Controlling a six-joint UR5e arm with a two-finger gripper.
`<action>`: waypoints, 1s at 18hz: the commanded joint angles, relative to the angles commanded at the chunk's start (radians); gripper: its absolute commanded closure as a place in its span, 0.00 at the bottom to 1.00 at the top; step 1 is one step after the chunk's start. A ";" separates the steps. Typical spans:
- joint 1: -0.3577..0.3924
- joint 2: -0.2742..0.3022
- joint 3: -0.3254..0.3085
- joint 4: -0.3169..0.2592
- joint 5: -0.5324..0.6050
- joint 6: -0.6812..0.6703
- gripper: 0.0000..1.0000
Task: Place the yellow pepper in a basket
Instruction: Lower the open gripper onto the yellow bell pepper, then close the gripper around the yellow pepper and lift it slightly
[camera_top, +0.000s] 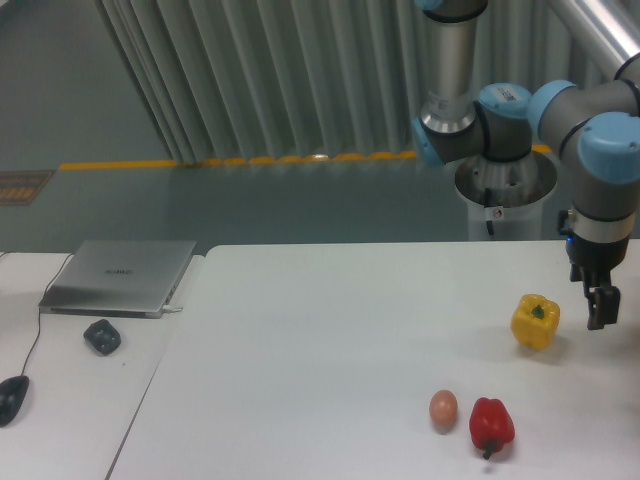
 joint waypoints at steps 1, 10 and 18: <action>-0.008 -0.008 0.002 0.002 0.002 0.011 0.00; -0.074 -0.067 -0.002 0.002 0.092 0.058 0.00; -0.095 -0.075 -0.015 0.005 0.120 0.082 0.00</action>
